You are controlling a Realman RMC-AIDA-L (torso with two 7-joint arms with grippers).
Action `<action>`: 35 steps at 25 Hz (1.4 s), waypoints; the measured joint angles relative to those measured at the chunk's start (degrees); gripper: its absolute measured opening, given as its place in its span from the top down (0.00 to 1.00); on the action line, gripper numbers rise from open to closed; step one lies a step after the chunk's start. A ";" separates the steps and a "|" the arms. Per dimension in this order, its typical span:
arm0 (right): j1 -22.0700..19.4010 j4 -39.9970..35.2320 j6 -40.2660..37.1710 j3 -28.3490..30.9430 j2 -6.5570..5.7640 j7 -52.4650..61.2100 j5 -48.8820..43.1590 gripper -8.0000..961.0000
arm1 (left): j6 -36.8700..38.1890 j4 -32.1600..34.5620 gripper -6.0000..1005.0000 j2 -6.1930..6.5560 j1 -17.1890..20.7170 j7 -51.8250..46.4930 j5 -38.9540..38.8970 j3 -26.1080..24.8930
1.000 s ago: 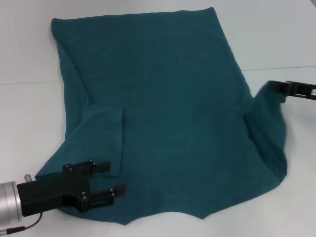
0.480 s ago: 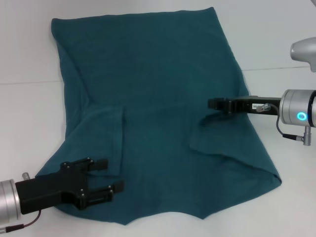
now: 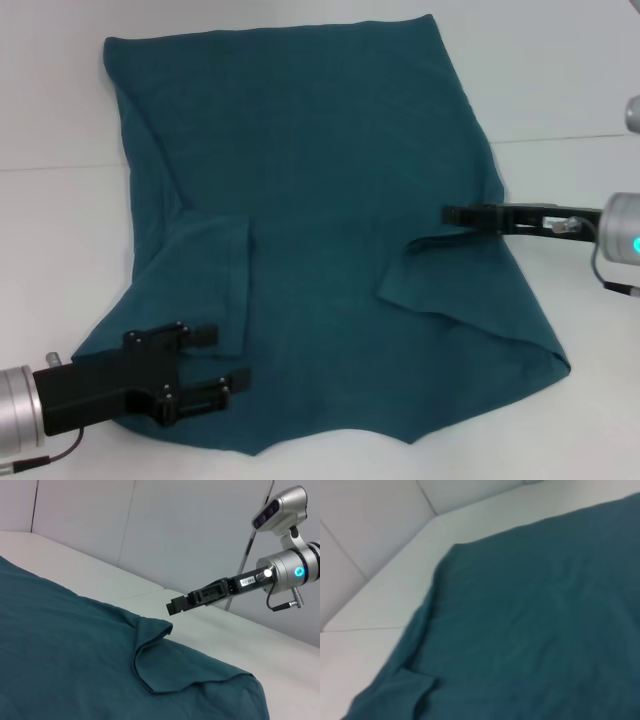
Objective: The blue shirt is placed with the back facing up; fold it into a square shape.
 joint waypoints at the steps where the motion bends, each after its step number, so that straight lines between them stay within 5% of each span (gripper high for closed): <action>1: -0.37 -0.01 0.14 0.01 -0.33 0.60 -0.06 0.55 | -0.02 -0.01 0.21 0.00 -0.01 0.00 -0.02 0.06; 4: -1.51 0.42 1.37 0.01 -2.05 4.51 -0.30 0.42 | -0.04 -0.03 0.22 -0.02 -0.03 0.01 -0.07 0.12; 7: -2.25 0.99 1.96 0.13 -3.21 8.14 -0.96 0.17 | -0.06 -0.09 0.22 -0.07 -0.03 0.04 -0.09 0.22; 12: -2.23 1.40 3.71 0.17 -3.45 12.92 -3.34 0.06 | -0.07 -0.10 0.22 -0.09 -0.03 0.11 -0.10 0.25; 35: 4.83 8.54 15.50 -0.05 0.84 9.84 1.15 0.06 | -0.06 0.25 0.21 0.08 -0.47 0.56 0.45 -0.16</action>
